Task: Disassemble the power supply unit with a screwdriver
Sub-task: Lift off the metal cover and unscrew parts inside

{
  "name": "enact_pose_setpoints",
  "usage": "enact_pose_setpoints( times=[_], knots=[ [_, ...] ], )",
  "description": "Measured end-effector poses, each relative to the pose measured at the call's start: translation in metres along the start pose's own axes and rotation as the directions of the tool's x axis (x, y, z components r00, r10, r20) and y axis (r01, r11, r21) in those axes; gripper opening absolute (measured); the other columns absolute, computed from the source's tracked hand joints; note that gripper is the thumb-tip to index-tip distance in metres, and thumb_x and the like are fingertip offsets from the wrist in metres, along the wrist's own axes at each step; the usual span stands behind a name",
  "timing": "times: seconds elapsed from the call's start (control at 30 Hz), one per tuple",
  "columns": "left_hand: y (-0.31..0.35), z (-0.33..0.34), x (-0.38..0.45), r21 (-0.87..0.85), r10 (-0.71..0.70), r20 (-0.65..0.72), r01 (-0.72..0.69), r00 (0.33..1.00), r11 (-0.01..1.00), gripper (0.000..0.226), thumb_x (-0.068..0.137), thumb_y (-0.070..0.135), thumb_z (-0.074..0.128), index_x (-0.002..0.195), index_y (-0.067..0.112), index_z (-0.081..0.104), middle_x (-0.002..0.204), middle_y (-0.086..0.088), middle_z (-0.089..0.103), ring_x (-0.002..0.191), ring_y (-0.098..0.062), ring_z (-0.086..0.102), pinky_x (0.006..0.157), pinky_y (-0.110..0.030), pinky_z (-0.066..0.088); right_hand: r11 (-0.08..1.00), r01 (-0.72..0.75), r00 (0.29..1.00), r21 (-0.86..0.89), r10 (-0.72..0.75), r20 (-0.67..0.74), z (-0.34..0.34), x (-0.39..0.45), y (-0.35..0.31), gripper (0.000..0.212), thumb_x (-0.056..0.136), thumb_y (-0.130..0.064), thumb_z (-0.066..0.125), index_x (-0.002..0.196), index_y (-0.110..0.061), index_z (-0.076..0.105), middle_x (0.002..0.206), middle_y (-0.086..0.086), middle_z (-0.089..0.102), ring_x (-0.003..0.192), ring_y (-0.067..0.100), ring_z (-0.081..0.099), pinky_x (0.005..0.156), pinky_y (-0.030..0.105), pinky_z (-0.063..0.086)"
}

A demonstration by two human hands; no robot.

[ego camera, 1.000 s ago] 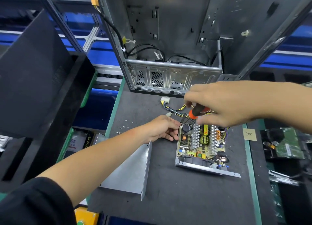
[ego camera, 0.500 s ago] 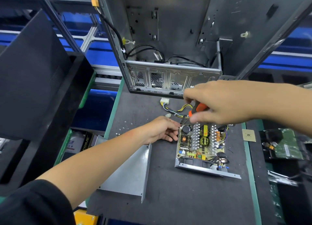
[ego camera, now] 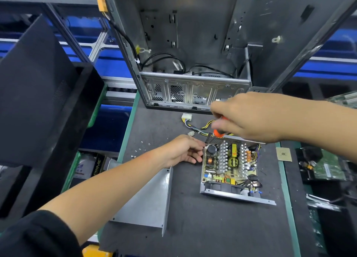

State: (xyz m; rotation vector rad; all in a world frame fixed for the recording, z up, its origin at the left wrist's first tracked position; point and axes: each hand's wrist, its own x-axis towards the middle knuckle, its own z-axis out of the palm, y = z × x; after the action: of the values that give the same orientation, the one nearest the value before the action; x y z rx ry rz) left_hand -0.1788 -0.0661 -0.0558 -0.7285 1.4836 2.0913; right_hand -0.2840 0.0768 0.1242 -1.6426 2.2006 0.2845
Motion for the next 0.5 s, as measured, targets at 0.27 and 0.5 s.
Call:
enact_pose_setpoints(
  times=[0.27,0.5],
  knots=[
    [0.0017,0.0006,-0.0011,-0.024,-0.011,-0.005,0.011,1.000,1.000,0.014,0.090,-0.001,0.050,0.100,0.004,0.058,0.059,-0.001,0.059,0.050,-0.013,0.060,0.044,-0.020,0.046,0.986,0.100,0.995,0.135,-0.096,-0.034,-0.0018,-0.0008,-0.0021,0.017,0.092,-0.023,0.059,0.094,-0.031,0.044,0.097,-0.013,0.056,0.087,0.013,0.053,0.080,0.035,0.048],
    [0.0026,0.0025,0.0000,0.024,-0.008,-0.017,0.009,1.000,1.000,0.011,0.087,0.000,0.053,0.096,0.006,0.057,0.056,0.001,0.055,0.050,-0.012,0.060,0.044,-0.018,0.045,0.958,0.123,0.992,0.261,-0.119,-0.032,-0.0034,0.0015,-0.0006,0.030,0.074,0.002,0.058,0.083,-0.026,0.055,0.091,-0.012,0.055,0.085,0.008,0.055,0.078,0.038,0.049]
  ],
)
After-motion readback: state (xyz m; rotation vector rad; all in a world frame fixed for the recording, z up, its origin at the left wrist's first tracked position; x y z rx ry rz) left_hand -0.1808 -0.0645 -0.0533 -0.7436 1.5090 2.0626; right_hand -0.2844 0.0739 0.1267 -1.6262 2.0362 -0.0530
